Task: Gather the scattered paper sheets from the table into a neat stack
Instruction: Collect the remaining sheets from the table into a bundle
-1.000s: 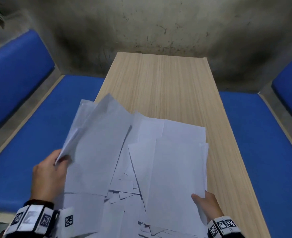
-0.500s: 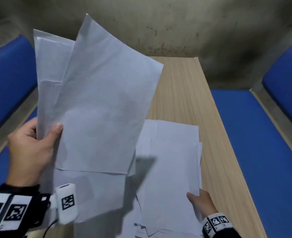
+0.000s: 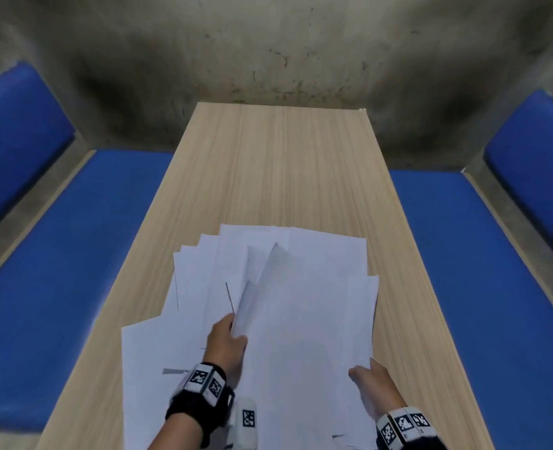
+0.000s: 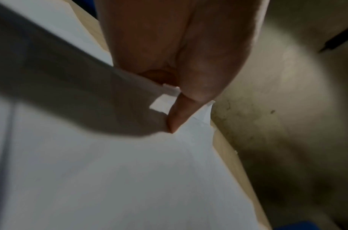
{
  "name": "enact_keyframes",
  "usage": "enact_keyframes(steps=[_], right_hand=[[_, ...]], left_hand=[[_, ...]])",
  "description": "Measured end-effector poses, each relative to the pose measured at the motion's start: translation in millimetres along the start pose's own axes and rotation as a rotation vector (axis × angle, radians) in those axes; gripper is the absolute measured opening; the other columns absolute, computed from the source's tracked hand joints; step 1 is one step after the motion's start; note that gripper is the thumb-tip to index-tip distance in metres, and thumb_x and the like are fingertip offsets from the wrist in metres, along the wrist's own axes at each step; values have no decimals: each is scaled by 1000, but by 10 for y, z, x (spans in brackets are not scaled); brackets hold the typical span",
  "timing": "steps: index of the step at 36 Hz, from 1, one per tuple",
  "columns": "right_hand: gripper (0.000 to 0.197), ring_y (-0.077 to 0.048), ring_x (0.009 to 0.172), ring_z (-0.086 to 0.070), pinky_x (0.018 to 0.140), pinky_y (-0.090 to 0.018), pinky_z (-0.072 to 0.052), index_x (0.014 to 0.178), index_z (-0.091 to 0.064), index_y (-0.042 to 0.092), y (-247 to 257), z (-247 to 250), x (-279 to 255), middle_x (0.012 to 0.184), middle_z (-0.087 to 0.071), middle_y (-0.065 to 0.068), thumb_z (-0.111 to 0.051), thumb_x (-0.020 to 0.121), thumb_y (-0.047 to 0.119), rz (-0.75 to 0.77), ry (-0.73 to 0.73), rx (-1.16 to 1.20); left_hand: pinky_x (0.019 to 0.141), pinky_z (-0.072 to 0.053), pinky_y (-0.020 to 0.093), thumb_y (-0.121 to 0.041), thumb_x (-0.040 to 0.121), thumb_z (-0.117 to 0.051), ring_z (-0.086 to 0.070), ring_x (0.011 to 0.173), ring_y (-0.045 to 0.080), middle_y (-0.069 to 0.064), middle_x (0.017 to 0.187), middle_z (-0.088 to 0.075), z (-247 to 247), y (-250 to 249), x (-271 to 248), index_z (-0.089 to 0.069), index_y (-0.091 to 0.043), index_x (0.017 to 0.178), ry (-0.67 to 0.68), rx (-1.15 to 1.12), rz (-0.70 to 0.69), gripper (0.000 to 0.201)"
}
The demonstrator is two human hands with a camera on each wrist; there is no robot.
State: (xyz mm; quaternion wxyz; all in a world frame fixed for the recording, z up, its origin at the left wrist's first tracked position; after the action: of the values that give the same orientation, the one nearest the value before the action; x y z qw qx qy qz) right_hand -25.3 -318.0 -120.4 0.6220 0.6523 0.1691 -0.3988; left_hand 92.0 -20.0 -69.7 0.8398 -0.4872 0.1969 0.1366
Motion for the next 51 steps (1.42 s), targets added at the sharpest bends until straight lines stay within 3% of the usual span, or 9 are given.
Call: enact_keyframes(steps=[3, 6, 12, 20, 26, 32, 37, 42, 51], right_hand=[[57, -25, 116, -51, 104, -35, -33, 118, -57, 4, 25, -9, -11, 114, -54, -3, -69, 72, 35, -85, -18, 79], [88, -25, 134, -42, 115, -41, -27, 145, -30, 0, 36, -65, 23, 142, -48, -9, -68, 81, 47, -78, 27, 123], [28, -33, 90, -68, 73, -38, -54, 111, -61, -5, 106, -86, -16, 98, -72, -18, -57, 84, -13, 27, 42, 51], [28, -30, 90, -68, 73, -36, -53, 111, -62, 1, 169, 271, -3, 98, -71, -14, -61, 84, -5, 81, -64, 6], [31, -33, 92, -67, 83, -41, -52, 114, -63, -4, 109, 386, 67, 99, -71, -15, -62, 82, -4, 63, -120, -18], [26, -25, 83, -64, 65, -28, -47, 109, -60, 3, 141, 337, 28, 88, -67, -5, -58, 85, -6, 86, -117, -8], [30, -25, 82, -61, 82, -34, -46, 112, -59, 4, 132, 318, 33, 96, -65, -13, -59, 85, -7, 86, -137, -12], [30, -29, 87, -60, 87, -36, -45, 114, -60, 1, 111, 334, 57, 101, -65, -16, -59, 84, -6, 81, -160, -32], [32, -29, 83, -59, 84, -36, -45, 116, -58, -3, 142, 326, 42, 93, -65, -12, -56, 85, -10, 88, -156, -1]], left_hand=[[62, -46, 17, 9, 82, -47, -60, 83, 23, 5, 90, -63, -221, 8, 7, -58, -13, 100, 62, 82, -14, 30], [76, -44, 22, 7, 84, -41, -57, 91, 23, 10, 109, -62, -413, -12, 9, -56, -9, 117, 120, 140, -14, 40], [75, -45, 24, 6, 87, -35, -57, 87, 21, 11, 105, -63, -682, -126, -42, -54, -5, 111, 189, 179, -68, 33], [93, -49, 40, -21, 92, -53, -51, 116, 28, 8, 125, -54, -28, 3, 162, -60, -15, 117, -331, 247, 72, 27], [101, -44, 45, -28, 92, -53, -42, 128, 30, 11, 139, -46, 17, 108, 371, -42, -12, 141, -214, 367, 117, 52], [100, -45, 40, -39, 84, -63, -53, 122, 27, 7, 135, -53, -5, 61, 493, -44, -16, 136, -159, 360, 105, 59], [67, -54, 32, -27, 79, -68, -66, 78, 27, 8, 92, -71, -11, 33, 542, -58, -11, 80, -128, 304, 65, 19], [53, -36, 24, -12, 85, -65, -50, 60, 20, 1, 63, -54, 142, 56, 528, -46, -8, 62, -231, 174, -26, 30], [68, -41, 31, -15, 96, -47, -58, 90, 30, 13, 99, -61, 605, 232, 483, -60, -4, 94, -307, 410, 141, 17]])
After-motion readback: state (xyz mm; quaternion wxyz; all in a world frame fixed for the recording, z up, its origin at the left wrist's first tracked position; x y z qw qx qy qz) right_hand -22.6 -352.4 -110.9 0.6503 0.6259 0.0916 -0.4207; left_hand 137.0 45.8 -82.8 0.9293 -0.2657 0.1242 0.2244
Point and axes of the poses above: each hand's wrist, its own x-axis towards the middle knuckle, its own z-axis out of the back of the hand, y = z × x, the point moved 8 cm from there along x, towards the middle knuckle
